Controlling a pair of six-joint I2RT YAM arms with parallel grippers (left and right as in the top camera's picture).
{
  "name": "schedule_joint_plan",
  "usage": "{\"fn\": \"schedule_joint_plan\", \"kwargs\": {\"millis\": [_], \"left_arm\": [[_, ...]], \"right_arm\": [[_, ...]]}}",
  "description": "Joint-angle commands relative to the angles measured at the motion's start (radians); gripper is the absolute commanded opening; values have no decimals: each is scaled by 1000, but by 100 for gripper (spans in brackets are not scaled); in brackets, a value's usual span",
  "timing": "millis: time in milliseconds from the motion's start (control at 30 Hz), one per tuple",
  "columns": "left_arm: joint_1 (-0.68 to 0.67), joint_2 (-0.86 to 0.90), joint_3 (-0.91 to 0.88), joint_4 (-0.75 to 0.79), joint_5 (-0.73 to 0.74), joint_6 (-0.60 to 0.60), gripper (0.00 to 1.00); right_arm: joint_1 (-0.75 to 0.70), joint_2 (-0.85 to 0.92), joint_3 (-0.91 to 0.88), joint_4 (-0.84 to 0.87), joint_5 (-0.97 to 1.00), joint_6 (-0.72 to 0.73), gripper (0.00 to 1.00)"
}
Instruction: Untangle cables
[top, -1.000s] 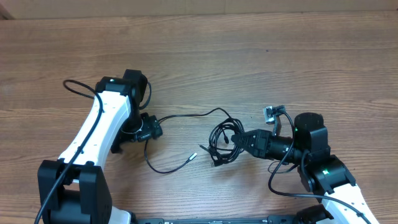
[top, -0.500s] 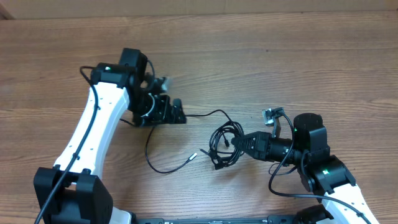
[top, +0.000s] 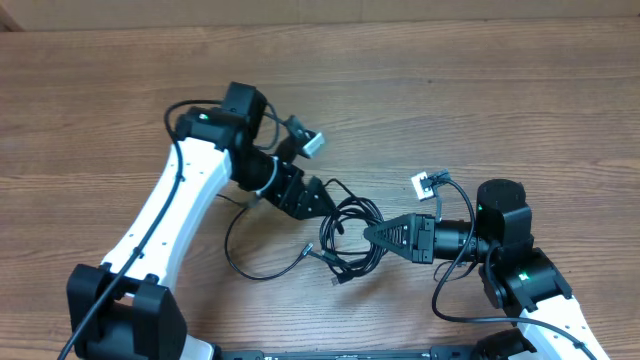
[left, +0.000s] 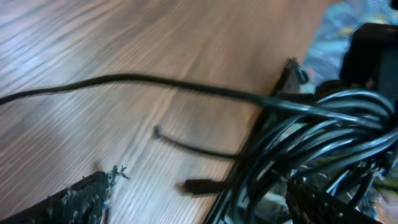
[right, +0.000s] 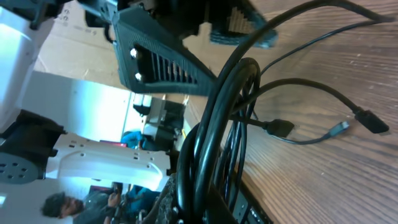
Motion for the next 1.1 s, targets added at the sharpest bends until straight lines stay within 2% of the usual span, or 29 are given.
{"fn": "schedule_joint_plan", "kwargs": {"millis": [0, 100, 133, 333, 467, 567, 700, 900, 967, 1067], "left_arm": [[-39, -13, -28, 14, 114, 57, 90], [-68, -13, -32, 14, 137, 96, 86], [-78, -13, -32, 14, 133, 103, 79], [-101, -12, -35, 5, 61, 98, 4], [-101, -12, -36, 4, -41, 31, 5], [-98, -12, -36, 22, -139, -64, 4], [-88, -12, -36, 102, -272, -280, 4], [-30, -12, -36, 153, -560, -642, 4], [3, -12, -36, 148, -558, -686, 4], [52, -15, -35, 146, -481, -692, 4]], "right_arm": [[0, 14, 21, 13, -41, 3, 4], [0, 43, 21, 13, -38, 3, 4], [-1, 57, 21, 14, -38, 3, 4], [0, 103, 21, 84, -43, 33, 4], [-1, 103, 21, 155, -83, 60, 4], [-1, 103, 21, 167, -123, 60, 4], [-1, 102, 21, 166, -149, 60, 4], [-1, 103, 21, 148, -147, 59, 4], [-1, 103, 21, 139, -144, 48, 4], [-1, 103, 21, 133, -113, 48, 4]]}}
